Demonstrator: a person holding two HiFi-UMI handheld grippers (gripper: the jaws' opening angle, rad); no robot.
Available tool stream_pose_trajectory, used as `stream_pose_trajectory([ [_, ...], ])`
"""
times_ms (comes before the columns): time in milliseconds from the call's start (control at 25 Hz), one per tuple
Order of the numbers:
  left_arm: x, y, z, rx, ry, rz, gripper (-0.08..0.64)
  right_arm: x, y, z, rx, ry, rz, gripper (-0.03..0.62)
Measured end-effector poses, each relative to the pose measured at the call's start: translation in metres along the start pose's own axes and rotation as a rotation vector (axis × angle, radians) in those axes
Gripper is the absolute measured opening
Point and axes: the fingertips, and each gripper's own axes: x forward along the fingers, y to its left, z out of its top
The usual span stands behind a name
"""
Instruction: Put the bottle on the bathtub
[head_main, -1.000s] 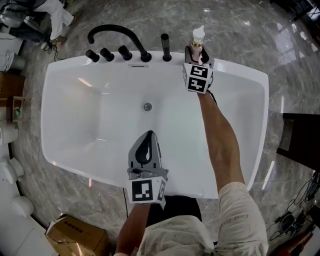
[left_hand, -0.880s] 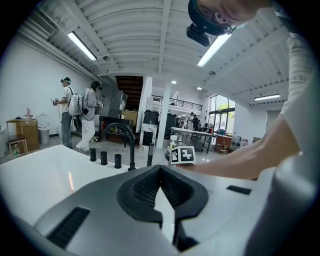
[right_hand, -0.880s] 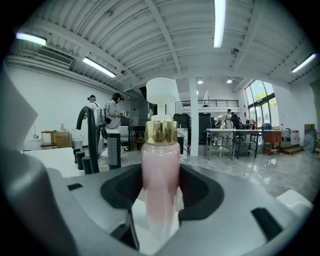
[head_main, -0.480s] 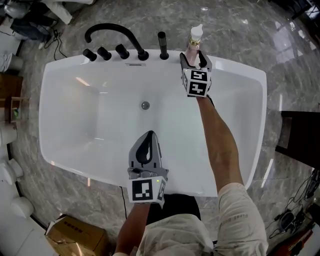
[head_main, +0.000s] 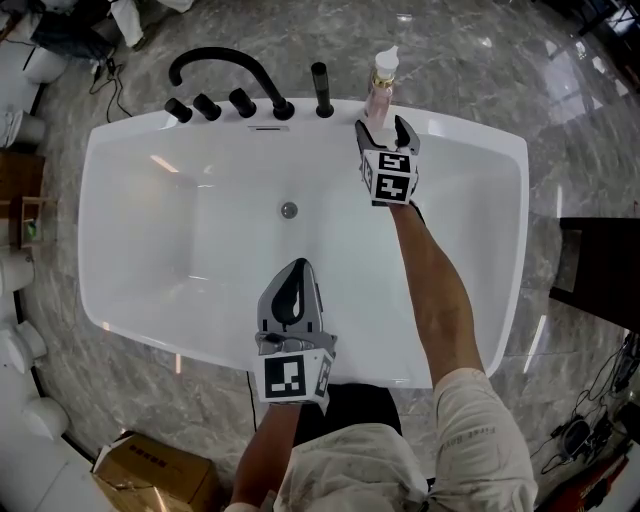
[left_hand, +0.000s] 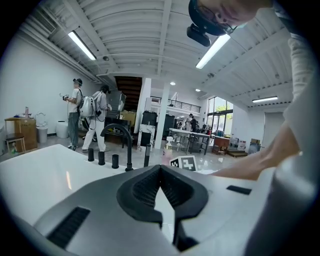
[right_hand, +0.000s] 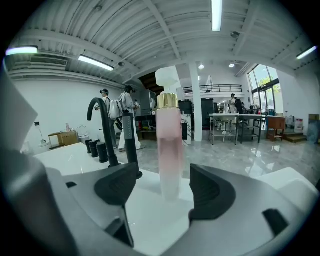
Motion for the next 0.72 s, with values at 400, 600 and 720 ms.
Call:
stream_pose_trajectory([
  [400,-0.024,-0.01,0.024,0.018,-0.043,-0.025,0.0,-0.079,0.013,-0.034,0.125,0.046,0.007,0.295],
  [600,-0.043,-0.009,0.04,0.033,-0.061,-0.043,0.0,-0.135,0.029,-0.043,0.174,0.053,0.021,0.295],
  [720,-0.058,-0.003,0.048,0.051,-0.062,-0.053,0.0,-0.174,0.045,-0.038,0.189,0.044,0.025,0.295],
])
